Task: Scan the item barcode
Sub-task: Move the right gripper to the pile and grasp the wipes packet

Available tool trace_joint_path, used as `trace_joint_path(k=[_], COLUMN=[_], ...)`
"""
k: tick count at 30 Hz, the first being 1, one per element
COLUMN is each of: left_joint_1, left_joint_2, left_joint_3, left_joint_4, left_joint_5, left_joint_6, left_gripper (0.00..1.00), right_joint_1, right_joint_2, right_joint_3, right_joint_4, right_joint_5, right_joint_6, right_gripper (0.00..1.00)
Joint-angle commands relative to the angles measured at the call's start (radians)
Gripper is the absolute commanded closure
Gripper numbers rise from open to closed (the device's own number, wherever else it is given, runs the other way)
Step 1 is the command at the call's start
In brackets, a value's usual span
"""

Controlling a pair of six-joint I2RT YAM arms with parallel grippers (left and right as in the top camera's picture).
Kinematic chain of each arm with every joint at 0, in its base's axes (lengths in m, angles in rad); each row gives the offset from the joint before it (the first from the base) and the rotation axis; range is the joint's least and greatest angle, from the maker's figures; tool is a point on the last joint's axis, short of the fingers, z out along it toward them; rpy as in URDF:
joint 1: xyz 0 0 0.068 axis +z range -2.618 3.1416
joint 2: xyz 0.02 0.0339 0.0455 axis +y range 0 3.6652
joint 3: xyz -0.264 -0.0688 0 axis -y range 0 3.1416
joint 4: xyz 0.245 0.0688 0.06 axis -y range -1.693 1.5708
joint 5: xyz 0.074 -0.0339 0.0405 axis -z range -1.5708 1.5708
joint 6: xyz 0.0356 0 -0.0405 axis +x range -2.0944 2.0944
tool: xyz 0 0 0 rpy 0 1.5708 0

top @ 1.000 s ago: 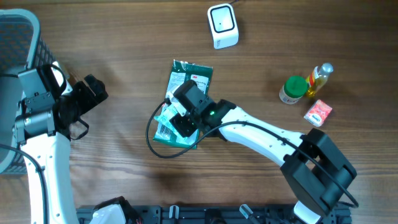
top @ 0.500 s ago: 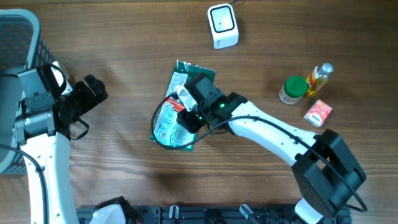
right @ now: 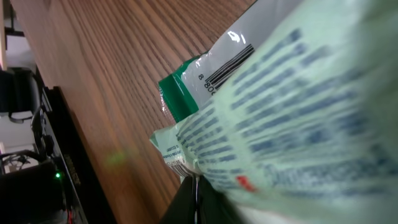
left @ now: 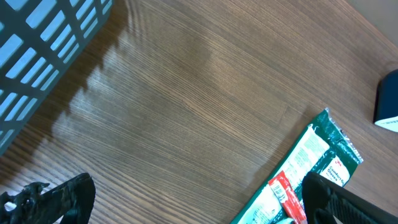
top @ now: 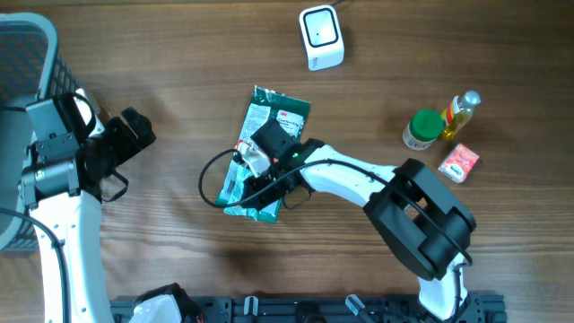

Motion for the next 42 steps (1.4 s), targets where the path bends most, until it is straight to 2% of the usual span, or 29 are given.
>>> trace_joint_path(k=[1,3,4,5,7,13,16,17,19,24,28,31,42], left_joint_1=[-0.003,-0.003,-0.003,-0.003,-0.003,-0.003,-0.003,-0.003,-0.003,-0.003,-0.003,-0.003,-0.003], left_joint_2=[-0.001,-0.001,-0.001,-0.001,-0.001,-0.001,-0.001,-0.001,-0.001,-0.001,-0.001,-0.001,-0.001], left_joint_3=[0.001,0.001,0.001,0.001,0.001,0.001,0.001,0.001,0.001,0.001,0.001,0.001,0.001], left_joint_4=[0.002,0.002,0.002,0.002,0.002,0.002,0.002,0.002,0.002,0.002,0.002,0.002,0.002], left_joint_5=[0.011,0.011,0.011,0.011,0.011,0.011,0.011,0.011,0.011,0.011,0.011,0.011,0.011], left_joint_6=[0.021,0.021,0.021,0.021,0.021,0.021,0.021,0.021,0.021,0.021,0.021,0.021,0.021], left_gripper=[0.00,0.00,0.00,0.00,0.00,0.00,0.00,0.00,0.00,0.00,0.00,0.00,0.00], right_joint_1=[-0.022,-0.032,-0.037,-0.039,-0.039,-0.037,-0.035,-0.034,-0.034,-0.034,-0.026,-0.025,-0.025], right_joint_2=[-0.124,-0.209,-0.227,-0.229,-0.214,-0.068,-0.008,-0.006,-0.006,-0.006,0.006,0.007,0.007], right_joint_3=[0.067,0.076,0.075,0.075,0.068,0.068,0.068,0.068,0.068,0.068,0.061,0.048,0.046], right_joint_4=[-0.009,0.006,0.005,0.005,0.004,-0.029,-0.043,-0.055,-0.070,-0.122,-0.153,-0.154,-0.160], right_joint_5=[0.039,0.093,0.171,0.271,0.410,0.402,0.317,0.320,0.335,0.335,0.330,0.330,0.323], right_joint_6=[0.015,-0.008,-0.011,-0.011,-0.046,-0.063,-0.097,-0.098,-0.124,-0.114,-0.112,-0.111,-0.086], right_gripper=[0.80,0.54,0.44,0.41,0.42,0.44,0.45,0.47,0.56,0.39,0.38,0.45,0.45])
